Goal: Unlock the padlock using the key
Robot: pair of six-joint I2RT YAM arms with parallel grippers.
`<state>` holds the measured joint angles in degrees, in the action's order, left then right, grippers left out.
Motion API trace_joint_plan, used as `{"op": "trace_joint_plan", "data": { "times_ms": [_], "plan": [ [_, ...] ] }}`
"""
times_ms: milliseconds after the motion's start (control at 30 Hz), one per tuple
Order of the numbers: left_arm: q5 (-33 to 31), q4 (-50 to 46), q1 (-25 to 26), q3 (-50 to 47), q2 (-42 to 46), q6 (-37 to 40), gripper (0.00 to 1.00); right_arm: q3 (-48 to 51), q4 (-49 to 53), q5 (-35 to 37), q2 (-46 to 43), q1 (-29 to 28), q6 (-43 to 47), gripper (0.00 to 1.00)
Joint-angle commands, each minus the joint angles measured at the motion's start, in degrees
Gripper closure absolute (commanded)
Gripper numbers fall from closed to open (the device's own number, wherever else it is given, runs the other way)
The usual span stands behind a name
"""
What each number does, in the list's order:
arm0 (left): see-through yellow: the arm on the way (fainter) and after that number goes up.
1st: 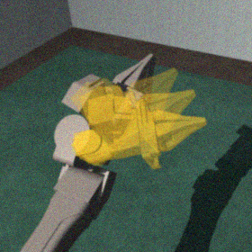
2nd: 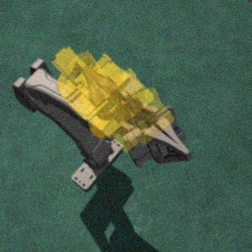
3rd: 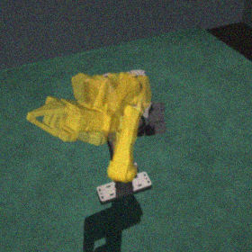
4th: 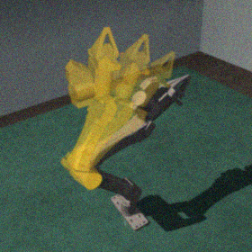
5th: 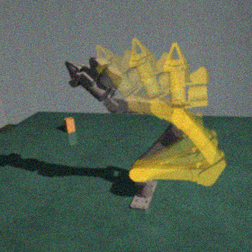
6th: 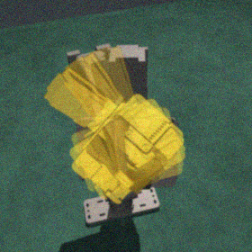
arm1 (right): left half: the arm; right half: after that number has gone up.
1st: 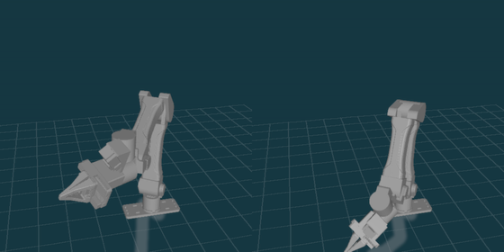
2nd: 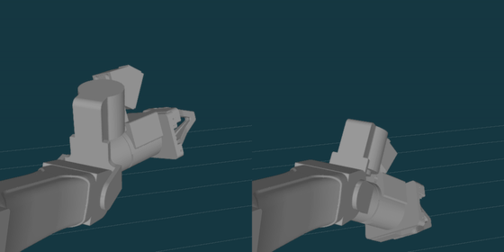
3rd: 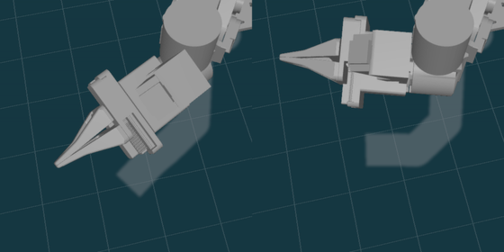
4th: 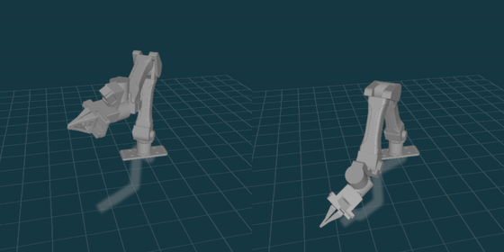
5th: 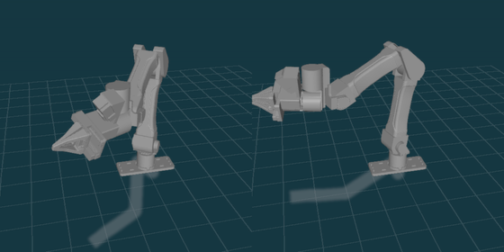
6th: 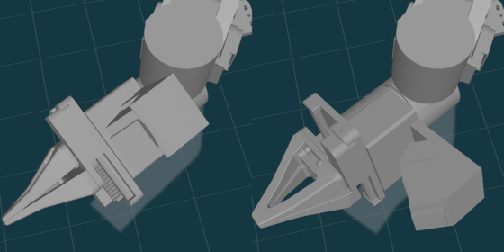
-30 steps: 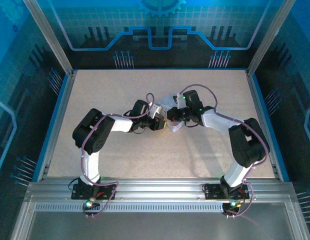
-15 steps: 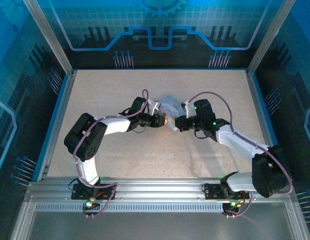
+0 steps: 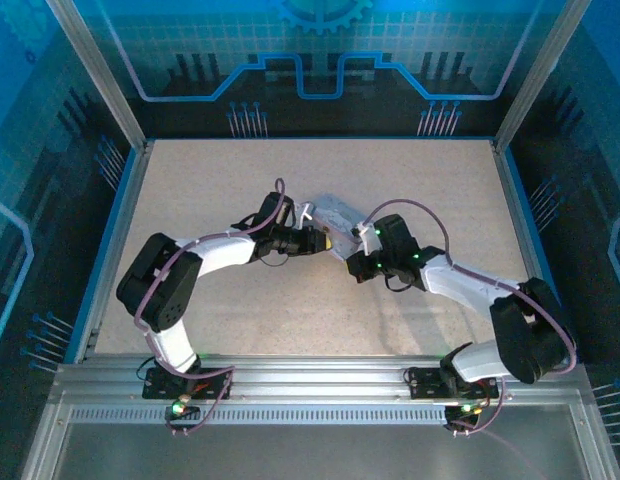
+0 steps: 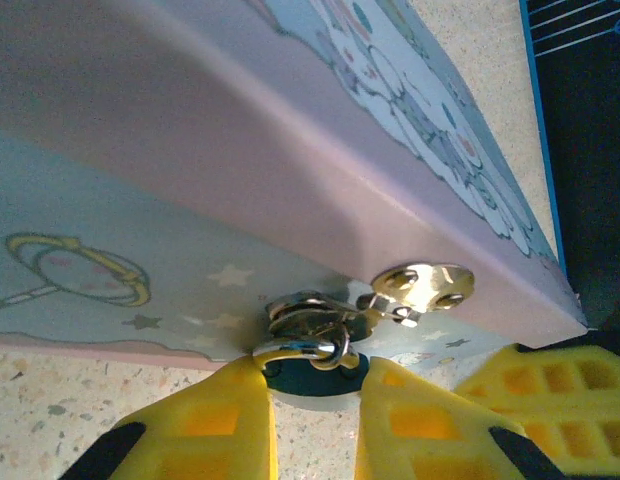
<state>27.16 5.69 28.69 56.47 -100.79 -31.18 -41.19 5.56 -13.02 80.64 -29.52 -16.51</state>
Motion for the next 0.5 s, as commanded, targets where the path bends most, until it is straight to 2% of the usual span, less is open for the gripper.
{"op": "trace_joint_plan", "data": {
  "times_ms": [0,267,467],
  "plan": [
    [2.2,-1.1,0.3,0.7,3.6,-1.0,0.87,-3.5,0.6,1.6,2.2,1.1,3.1,1.00],
    [2.1,-2.4,0.3,1.5,3.7,-3.2,0.87,-3.6,-0.3,1.1,2.1,1.8,4.4,1.00],
    [1.5,-3.0,0.3,2.2,4.0,-6.5,0.85,1.1,-5.3,-0.1,-0.6,-1.9,4.2,1.00]
  ]
}}
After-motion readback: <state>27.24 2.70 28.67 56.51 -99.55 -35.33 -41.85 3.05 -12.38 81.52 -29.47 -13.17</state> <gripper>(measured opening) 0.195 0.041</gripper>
